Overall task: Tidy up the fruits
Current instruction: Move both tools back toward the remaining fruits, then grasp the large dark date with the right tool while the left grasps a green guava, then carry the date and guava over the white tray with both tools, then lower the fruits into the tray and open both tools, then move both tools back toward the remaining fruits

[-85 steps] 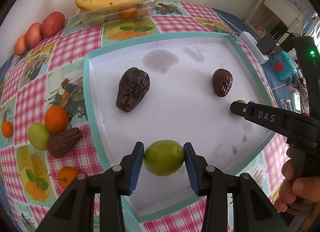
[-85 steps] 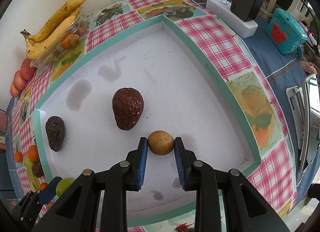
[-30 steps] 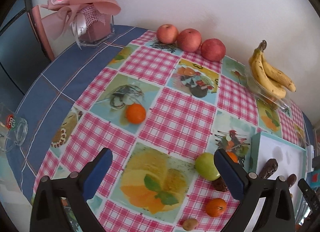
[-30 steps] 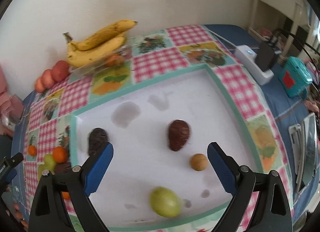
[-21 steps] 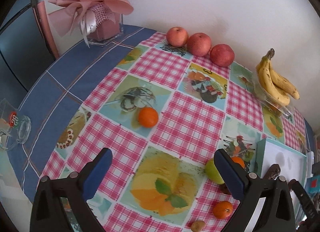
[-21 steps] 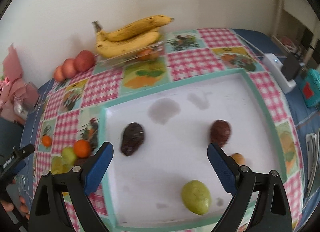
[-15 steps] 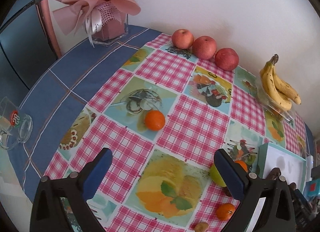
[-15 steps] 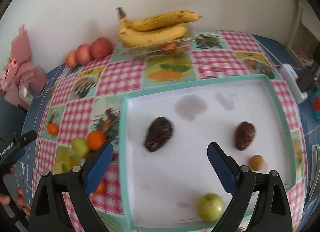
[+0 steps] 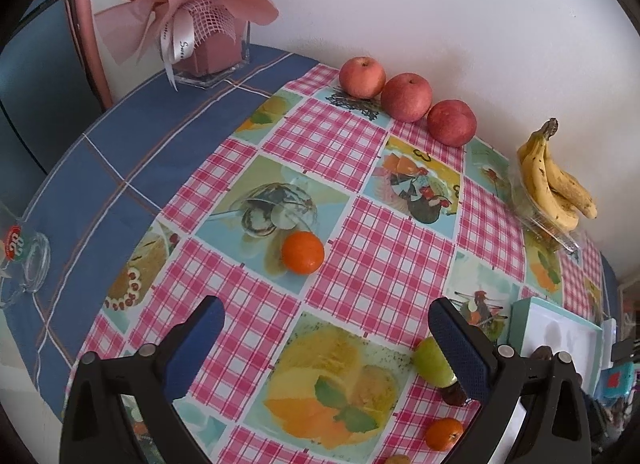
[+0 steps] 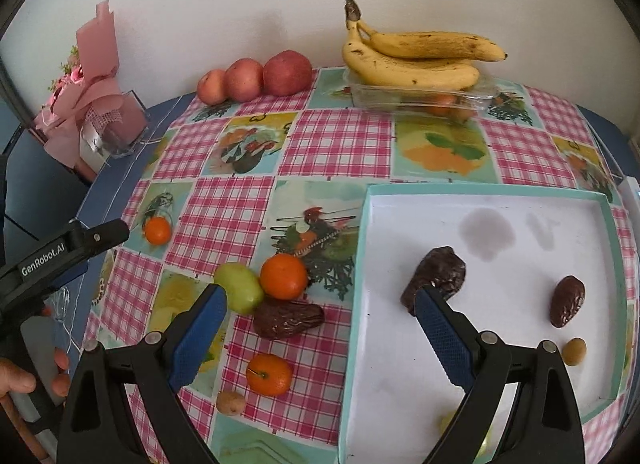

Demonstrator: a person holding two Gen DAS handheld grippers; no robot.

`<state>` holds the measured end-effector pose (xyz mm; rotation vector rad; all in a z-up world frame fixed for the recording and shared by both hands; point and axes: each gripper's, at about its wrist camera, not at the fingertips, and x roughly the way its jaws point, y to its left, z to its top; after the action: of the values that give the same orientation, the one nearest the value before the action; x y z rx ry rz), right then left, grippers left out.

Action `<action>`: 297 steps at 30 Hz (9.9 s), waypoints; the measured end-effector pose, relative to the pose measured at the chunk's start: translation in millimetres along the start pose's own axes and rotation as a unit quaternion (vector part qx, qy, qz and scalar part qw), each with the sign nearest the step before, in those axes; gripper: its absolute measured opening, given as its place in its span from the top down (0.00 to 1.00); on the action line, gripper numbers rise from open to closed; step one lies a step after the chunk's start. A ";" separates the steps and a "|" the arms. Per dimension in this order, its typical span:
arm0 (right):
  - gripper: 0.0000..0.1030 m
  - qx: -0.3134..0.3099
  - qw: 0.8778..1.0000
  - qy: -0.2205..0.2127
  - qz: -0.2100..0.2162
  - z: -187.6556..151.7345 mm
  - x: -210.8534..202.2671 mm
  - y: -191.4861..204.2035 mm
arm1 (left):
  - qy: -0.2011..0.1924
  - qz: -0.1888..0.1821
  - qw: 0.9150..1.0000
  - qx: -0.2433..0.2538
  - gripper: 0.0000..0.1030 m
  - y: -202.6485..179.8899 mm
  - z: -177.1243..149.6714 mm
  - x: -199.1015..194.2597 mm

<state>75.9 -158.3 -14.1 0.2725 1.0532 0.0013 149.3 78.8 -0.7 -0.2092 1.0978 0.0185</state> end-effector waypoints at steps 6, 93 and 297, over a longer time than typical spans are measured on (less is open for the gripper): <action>0.28 -0.021 1.000 0.019 0.002 -1.0 16.8 11.6 | 0.043 -0.001 0.999 -0.005 0.00 -4.9 -2.6 30.6; 0.44 0.115 0.993 -0.032 -0.011 -9.0 -44.7 -103.8 | 0.148 -0.145 0.978 -0.032 0.56 -50.8 -47.0 67.1; 0.17 0.172 0.979 -0.033 -0.102 -21.5 -32.0 -150.5 | -0.015 -0.037 0.987 0.154 0.00 -64.6 -6.9 -0.3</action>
<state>22.1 -303.1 -30.2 0.4730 1.0083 -0.3754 150.7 14.3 6.8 0.0277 1.0470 -0.2129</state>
